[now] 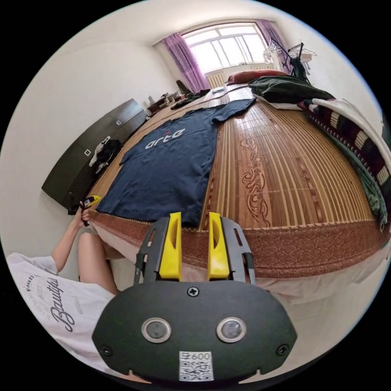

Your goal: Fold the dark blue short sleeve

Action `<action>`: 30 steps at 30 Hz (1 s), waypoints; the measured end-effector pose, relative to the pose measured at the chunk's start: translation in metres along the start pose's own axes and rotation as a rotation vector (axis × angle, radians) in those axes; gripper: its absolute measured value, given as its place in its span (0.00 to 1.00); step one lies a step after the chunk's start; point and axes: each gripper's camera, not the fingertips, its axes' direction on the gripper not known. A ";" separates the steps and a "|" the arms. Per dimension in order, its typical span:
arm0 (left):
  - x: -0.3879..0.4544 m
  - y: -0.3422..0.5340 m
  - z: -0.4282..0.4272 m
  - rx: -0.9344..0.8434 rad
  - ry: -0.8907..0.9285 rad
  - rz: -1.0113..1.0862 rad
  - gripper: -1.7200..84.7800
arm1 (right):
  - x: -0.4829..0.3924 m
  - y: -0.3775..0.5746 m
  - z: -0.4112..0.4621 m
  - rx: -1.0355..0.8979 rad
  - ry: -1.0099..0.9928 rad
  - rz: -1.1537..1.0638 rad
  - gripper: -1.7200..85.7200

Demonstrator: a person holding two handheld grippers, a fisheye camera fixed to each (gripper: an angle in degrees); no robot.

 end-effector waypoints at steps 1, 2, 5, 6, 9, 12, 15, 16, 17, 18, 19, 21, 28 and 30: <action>-0.009 0.014 -0.002 0.086 0.045 -0.046 0.12 | 0.011 0.005 0.002 0.036 -0.016 0.031 0.11; -0.016 0.021 -0.003 0.114 0.067 -0.096 0.12 | 0.019 0.005 0.006 0.053 -0.031 0.065 0.11; -0.046 0.029 0.019 0.046 0.209 -0.176 0.09 | 0.032 -0.014 0.027 -0.018 0.006 0.080 0.10; -0.055 0.030 0.025 0.034 0.239 -0.212 0.08 | 0.035 -0.019 0.032 -0.042 0.007 0.088 0.10; -0.071 0.026 0.034 -0.004 0.272 -0.250 0.07 | 0.055 -0.043 0.060 -0.155 -0.110 0.121 0.10; -0.081 0.016 0.040 -0.026 0.254 -0.265 0.07 | 0.071 -0.059 0.093 -0.270 -0.154 0.069 0.08; -0.095 0.009 0.041 -0.006 0.275 -0.295 0.06 | 0.096 -0.064 0.104 -0.269 -0.172 0.081 0.03; -0.097 0.008 0.041 -0.004 0.264 -0.291 0.05 | 0.106 -0.065 0.105 -0.264 -0.202 0.102 0.02; -0.100 0.005 0.042 -0.030 0.226 -0.272 0.05 | 0.115 -0.064 0.104 -0.251 -0.232 0.116 0.02; -0.100 0.001 0.043 -0.059 0.193 -0.241 0.05 | 0.118 -0.063 0.103 -0.242 -0.246 0.118 0.01; -0.100 -0.002 0.044 -0.079 0.183 -0.210 0.04 | 0.123 -0.062 0.099 -0.231 -0.262 0.121 0.01; -0.099 -0.005 0.042 -0.090 0.174 -0.176 0.04 | 0.128 -0.060 0.095 -0.235 -0.253 0.114 0.01; -0.101 0.011 0.050 -0.178 0.103 -0.150 0.04 | 0.131 -0.056 0.108 -0.369 -0.134 0.058 0.01; -0.104 0.020 0.045 -0.187 0.090 -0.158 0.04 | 0.128 -0.056 0.108 -0.397 -0.096 0.026 0.01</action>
